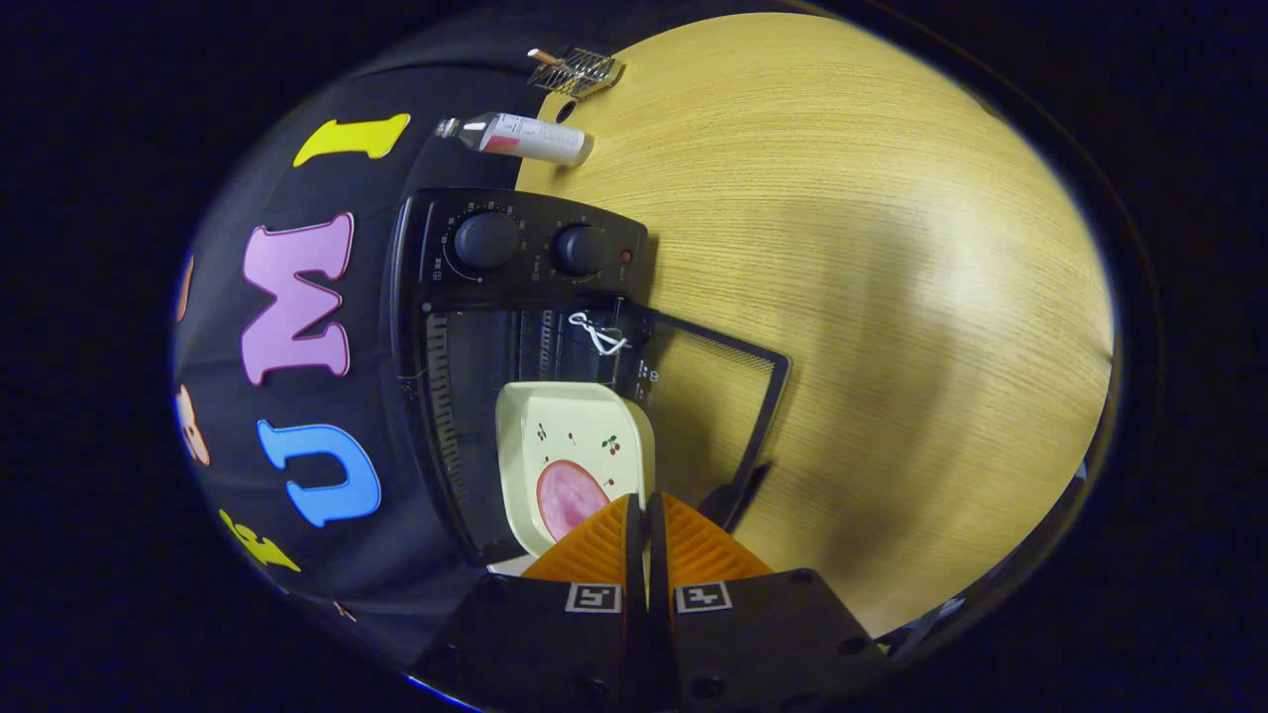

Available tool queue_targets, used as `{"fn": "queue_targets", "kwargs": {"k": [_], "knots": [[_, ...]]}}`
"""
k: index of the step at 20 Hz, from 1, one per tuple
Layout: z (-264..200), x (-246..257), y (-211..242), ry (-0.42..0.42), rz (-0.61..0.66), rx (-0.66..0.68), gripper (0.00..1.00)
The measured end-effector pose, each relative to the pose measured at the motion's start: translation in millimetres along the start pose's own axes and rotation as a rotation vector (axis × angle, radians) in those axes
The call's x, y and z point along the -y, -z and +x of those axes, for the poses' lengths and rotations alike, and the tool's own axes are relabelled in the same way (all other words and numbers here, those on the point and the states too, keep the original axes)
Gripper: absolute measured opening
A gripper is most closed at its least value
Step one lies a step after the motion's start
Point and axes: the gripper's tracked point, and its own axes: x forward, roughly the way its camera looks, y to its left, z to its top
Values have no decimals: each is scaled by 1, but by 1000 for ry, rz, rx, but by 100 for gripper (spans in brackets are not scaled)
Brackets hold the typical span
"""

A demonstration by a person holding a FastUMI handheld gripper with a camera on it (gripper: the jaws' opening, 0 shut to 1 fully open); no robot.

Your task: Open the toaster oven, put the food inside, and close the toaster oven door.

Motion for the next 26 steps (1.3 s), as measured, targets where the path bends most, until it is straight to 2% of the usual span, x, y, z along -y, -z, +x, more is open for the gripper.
{"fn": "queue_targets", "kwargs": {"k": [3, 7, 15, 22, 26], "knots": [[18, -19, 7, 19, 27, 44, 6], [39, -37, 5, 40, 132, 128, 6], [70, -47, 15, 91, 203, 186, 6], [84, -54, 21, 63, 244, 179, 7], [82, -63, 28, 17, 241, 140, 13]]}}
